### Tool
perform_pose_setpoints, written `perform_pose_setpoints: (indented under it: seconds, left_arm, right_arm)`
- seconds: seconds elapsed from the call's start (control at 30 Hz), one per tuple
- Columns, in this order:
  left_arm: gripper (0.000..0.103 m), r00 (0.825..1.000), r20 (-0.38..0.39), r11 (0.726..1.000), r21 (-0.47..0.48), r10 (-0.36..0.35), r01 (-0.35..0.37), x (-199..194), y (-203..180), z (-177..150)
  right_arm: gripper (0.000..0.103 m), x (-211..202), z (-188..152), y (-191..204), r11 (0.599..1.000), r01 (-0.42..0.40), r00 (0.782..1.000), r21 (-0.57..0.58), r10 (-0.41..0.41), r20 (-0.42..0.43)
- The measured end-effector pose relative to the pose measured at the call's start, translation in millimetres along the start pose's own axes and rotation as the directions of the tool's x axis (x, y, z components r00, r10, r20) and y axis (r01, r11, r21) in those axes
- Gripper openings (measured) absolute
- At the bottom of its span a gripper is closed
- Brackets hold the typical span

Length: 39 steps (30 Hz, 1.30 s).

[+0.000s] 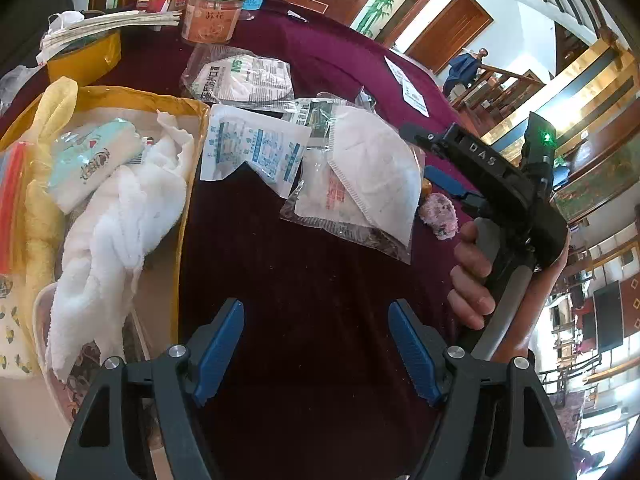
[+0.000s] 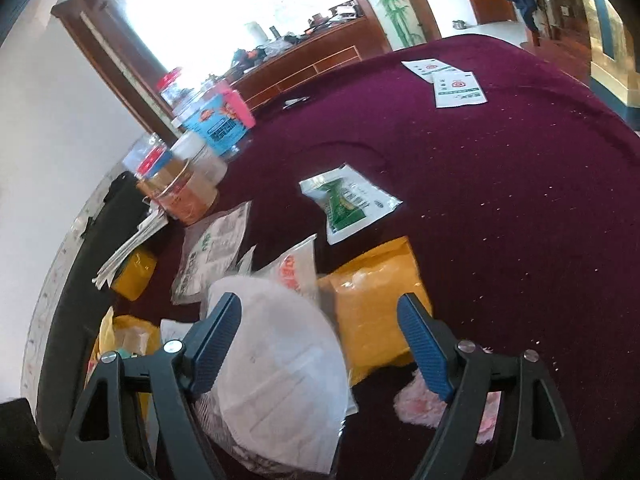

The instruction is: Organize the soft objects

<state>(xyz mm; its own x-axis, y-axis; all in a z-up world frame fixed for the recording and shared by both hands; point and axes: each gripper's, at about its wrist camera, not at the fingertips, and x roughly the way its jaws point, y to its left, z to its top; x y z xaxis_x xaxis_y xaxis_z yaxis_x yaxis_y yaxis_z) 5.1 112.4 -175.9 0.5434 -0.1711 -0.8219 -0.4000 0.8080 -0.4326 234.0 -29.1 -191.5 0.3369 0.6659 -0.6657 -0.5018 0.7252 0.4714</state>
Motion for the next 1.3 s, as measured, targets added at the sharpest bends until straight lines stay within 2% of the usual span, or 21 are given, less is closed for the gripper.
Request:
perform_pose_setpoints:
  seconds: [0.03,0.1,0.13,0.2,0.27,0.37,0.43,0.67,0.8,0.87,1.13,1.3]
  left_arm:
    - [0.078,1.000,-0.004,1.000,-0.001,0.002,-0.002,2,0,0]
    - [0.078,1.000,-0.008,1.000,-0.002,-0.001,0.001,3,0,0]
    - [0.078,1.000,-0.009,1.000,-0.003,-0.001,0.001,3,-1,0]
    - [0.078,1.000,-0.008,1.000,-0.003,0.000,0.000,3,-1,0]
    - [0.078,1.000,-0.006,1.000,0.003,0.002,-0.002,2,-3,-1]
    - [0.078,1.000,-0.006,1.000,0.001,0.010,-0.010,1,-3,-2]
    - [0.078,1.000,-0.006,1.000,0.000,0.010,-0.010,-1,-4,-3]
    - [0.078,1.000,0.001,0.999,0.015,0.029,-0.029,-3,-9,-3]
    - [0.078,0.999,0.002,0.998,0.035,0.043,-0.043,3,-17,2]
    - [0.078,0.999,-0.002,0.998,0.048,0.043,-0.043,9,-22,7]
    - [0.081,0.997,-0.008,0.995,0.068,0.072,-0.072,43,-39,37]
    - [0.081,0.984,0.033,0.973,0.148,0.175,-0.178,72,-59,43]
  right_arm:
    - [0.080,1,0,-2,1.000,-0.018,1.000,0.010,0.018,-0.001]
    - [0.073,1,0,-1,0.998,-0.053,0.999,0.016,0.053,-0.001]
    - [0.067,1,-1,1,0.997,-0.074,0.997,0.012,0.074,-0.007]
    - [0.054,3,-3,5,0.999,-0.052,0.999,-0.009,0.052,-0.014]
    - [0.029,4,-5,7,1.000,-0.017,1.000,-0.017,0.016,-0.016]
    - [0.008,-4,-5,0,1.000,-0.004,1.000,0.010,0.004,0.012]
    - [0.001,-13,-5,-4,0.999,-0.017,0.999,0.028,0.016,0.043]
    - [0.000,-44,-4,-8,0.993,-0.110,0.983,0.035,0.103,0.153]
    - [0.000,-67,-1,-25,0.983,-0.150,0.956,0.103,0.118,0.268]
    - [0.000,-72,0,-33,0.978,-0.158,0.949,0.138,0.112,0.296]
    - [0.000,-67,3,-45,0.969,-0.145,0.956,0.200,0.085,0.280]
    - [0.000,-72,2,-50,0.968,-0.119,0.953,0.223,0.048,0.301]
